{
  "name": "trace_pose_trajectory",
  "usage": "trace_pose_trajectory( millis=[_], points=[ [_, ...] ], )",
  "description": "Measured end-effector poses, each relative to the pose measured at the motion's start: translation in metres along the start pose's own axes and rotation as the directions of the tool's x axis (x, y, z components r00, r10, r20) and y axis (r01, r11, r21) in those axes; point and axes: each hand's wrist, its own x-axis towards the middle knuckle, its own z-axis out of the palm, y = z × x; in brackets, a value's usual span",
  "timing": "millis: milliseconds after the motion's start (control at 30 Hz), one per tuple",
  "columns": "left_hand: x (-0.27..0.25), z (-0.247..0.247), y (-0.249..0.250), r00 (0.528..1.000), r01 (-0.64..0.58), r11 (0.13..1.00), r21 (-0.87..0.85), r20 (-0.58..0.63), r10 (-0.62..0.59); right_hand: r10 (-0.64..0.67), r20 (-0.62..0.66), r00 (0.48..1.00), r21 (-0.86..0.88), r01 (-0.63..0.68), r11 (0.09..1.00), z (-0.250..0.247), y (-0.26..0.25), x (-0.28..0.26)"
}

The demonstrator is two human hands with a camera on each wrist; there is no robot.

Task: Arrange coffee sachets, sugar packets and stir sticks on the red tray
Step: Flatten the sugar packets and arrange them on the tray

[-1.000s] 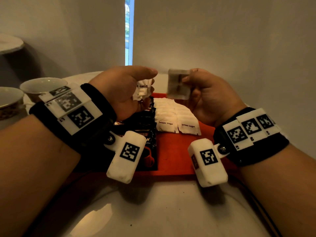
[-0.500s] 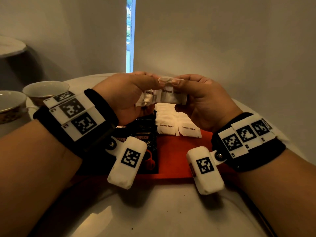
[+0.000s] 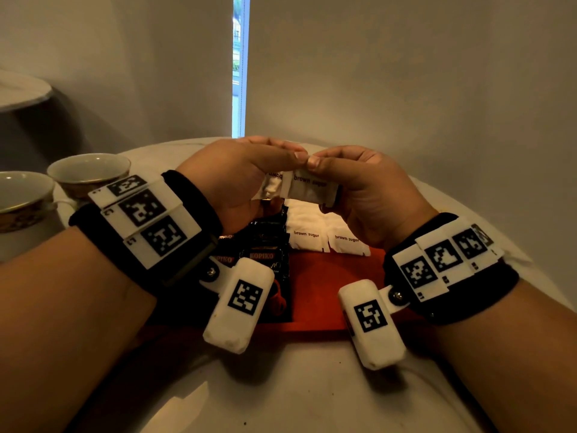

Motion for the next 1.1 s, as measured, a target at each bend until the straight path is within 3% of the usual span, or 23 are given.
trace_pose_trajectory(
  millis=[533,767,900,1100],
  points=[
    [0.004,-0.007,0.005,1.0,-0.009,0.999,-0.038,-0.002,0.008,0.022,-0.017,1.0,-0.062,-0.023,0.998,-0.021,-0.008,0.004],
    [0.001,-0.002,0.002,1.0,0.014,1.0,-0.027,0.009,-0.014,0.011,0.04,0.999,0.024,-0.012,1.0,-0.019,-0.006,0.004],
    [0.0,0.0,0.001,0.999,0.016,1.0,-0.01,0.032,-0.015,0.007,0.096,0.995,-0.029,-0.004,1.0,-0.012,-0.004,0.002],
    [-0.001,-0.003,0.003,0.999,0.023,0.999,-0.029,0.033,-0.022,0.015,0.062,0.998,-0.071,-0.01,0.997,-0.018,-0.006,0.003]
  ],
)
